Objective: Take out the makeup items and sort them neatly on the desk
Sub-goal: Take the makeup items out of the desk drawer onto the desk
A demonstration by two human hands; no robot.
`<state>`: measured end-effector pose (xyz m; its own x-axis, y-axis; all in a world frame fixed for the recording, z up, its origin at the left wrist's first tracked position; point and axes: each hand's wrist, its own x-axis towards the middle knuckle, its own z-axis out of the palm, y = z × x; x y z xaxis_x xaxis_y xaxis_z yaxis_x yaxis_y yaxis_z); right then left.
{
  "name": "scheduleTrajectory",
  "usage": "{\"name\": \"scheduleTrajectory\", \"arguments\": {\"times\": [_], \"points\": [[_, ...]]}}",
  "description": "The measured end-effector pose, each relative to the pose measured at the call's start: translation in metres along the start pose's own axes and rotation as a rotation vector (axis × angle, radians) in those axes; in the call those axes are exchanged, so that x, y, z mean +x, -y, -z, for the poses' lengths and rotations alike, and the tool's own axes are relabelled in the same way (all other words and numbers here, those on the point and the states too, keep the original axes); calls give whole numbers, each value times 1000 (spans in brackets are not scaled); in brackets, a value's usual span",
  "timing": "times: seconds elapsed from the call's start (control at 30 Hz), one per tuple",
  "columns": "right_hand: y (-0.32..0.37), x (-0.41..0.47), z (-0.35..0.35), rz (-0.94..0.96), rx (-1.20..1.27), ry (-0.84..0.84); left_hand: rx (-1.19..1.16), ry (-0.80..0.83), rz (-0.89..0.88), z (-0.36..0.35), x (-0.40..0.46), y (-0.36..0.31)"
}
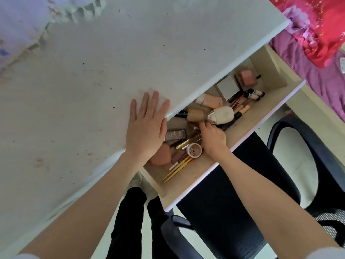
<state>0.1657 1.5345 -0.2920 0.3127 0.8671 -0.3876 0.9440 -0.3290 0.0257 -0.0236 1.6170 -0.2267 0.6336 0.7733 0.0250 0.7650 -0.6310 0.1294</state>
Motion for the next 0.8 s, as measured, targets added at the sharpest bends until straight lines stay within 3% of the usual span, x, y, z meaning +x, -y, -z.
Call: {"name": "scheduleTrajectory", "arguments": {"times": [0.13, 0.2, 0.33, 0.53, 0.8], "points": [[-4, -8, 12, -5, 90, -92, -91, -82, -238, -7, -28, -15], [-7, -15, 18, -35, 136, -128, -92, -29, -342, -16, -48, -29], [-16, -30, 28, -91, 262, -211, -69, 171, -189, -38, -51, -43], [-20, -47, 39, -110, 427, -344, 42, 328, -106, -69, -27, -49], [-21, -58, 42, -127, 571, -413, 47, 311, -45, -81, -5, -52]]}}
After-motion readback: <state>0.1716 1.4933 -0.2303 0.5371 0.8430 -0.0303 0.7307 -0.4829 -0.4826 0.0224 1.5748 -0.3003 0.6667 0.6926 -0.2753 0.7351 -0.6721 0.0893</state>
